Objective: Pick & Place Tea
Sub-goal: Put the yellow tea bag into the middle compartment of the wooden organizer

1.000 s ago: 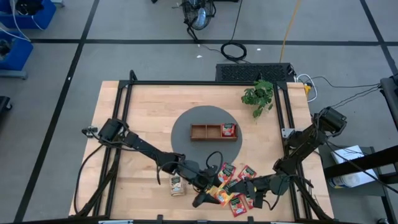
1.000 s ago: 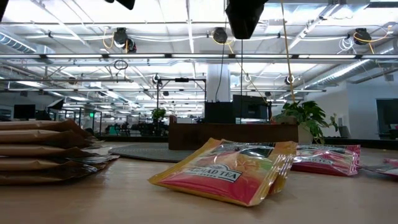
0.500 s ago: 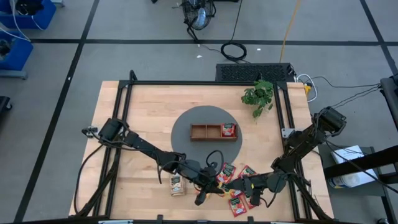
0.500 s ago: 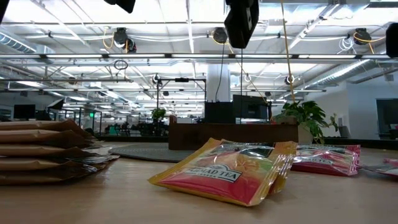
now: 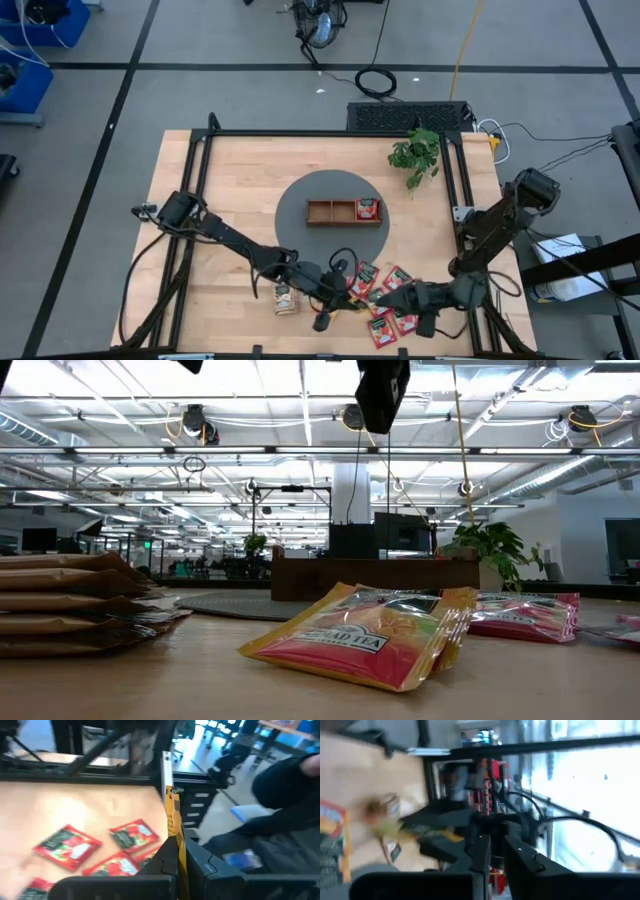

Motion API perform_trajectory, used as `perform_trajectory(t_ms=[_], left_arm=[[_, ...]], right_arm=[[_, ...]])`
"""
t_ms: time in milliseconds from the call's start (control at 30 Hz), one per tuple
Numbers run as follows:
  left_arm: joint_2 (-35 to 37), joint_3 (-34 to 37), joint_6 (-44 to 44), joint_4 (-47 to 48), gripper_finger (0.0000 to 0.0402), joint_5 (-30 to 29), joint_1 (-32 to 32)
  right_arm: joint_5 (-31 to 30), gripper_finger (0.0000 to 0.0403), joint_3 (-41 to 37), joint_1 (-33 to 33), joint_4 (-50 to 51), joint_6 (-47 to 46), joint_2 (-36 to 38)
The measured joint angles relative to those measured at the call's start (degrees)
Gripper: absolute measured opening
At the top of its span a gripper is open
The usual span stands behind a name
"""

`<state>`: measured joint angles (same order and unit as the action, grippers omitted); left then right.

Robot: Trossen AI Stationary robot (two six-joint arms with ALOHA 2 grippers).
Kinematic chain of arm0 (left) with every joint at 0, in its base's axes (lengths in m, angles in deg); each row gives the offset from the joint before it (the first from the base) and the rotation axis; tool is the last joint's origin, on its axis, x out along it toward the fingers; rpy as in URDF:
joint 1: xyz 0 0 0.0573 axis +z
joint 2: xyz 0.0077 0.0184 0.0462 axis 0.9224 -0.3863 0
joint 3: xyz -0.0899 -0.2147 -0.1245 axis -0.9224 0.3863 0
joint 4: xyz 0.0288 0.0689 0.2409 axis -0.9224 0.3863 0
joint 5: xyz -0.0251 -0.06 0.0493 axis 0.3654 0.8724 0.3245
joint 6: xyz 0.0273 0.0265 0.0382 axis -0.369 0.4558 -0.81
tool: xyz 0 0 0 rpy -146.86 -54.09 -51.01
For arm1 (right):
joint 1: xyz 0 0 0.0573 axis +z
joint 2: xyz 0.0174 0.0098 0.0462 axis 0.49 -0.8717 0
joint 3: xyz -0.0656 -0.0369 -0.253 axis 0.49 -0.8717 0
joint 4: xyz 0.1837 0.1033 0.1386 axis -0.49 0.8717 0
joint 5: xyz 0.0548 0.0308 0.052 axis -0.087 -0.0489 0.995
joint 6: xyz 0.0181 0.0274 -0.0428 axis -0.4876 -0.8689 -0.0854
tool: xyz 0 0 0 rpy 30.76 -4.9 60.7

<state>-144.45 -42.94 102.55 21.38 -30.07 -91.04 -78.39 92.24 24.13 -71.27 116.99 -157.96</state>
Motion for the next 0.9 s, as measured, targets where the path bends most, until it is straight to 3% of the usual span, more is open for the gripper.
perform_trajectory(t_ms=[233, 433, 600, 700, 767, 900], left_arm=[[0.0, 0.0, -9.9, -0.9, 0.0016, -10.4, -0.5], [0.1, 0.0, -15.8, -1.6, 0.0011, -22.4, -1.2], [0.1, 0.0, -18.2, -1.4, 0.0011, -26.6, -2.8], [0.1, 0.0, -19.7, -1.1, 0.0007, -29.4, -3.8], [0.1, 0.0, -20.5, -1.1, 0.0013, -31.0, -4.4], [0.1, 0.0, -19.3, 1.2, 0.0009, -31.2, -4.9]], right_arm=[[-9.2, 0.0066, 0.0, 3.0, -0.1, -22.8, 7.7], [-11.8, 0.0072, 0.0, 3.1, 10.1, -48.3, 13.1], [-13.3, 0.0077, 0.0, 0.2, 20.3, -67.0, 15.6], [-8.9, 0.0081, 0.0, -2.0, 30.8, -76.9, 16.4], [-2.1, 0.0087, 0.0, -3.5, 36.3, -81.7, 16.6], [8.0, 0.0111, 0.0, -6.9, 39.3, -86.6, 16.0]])
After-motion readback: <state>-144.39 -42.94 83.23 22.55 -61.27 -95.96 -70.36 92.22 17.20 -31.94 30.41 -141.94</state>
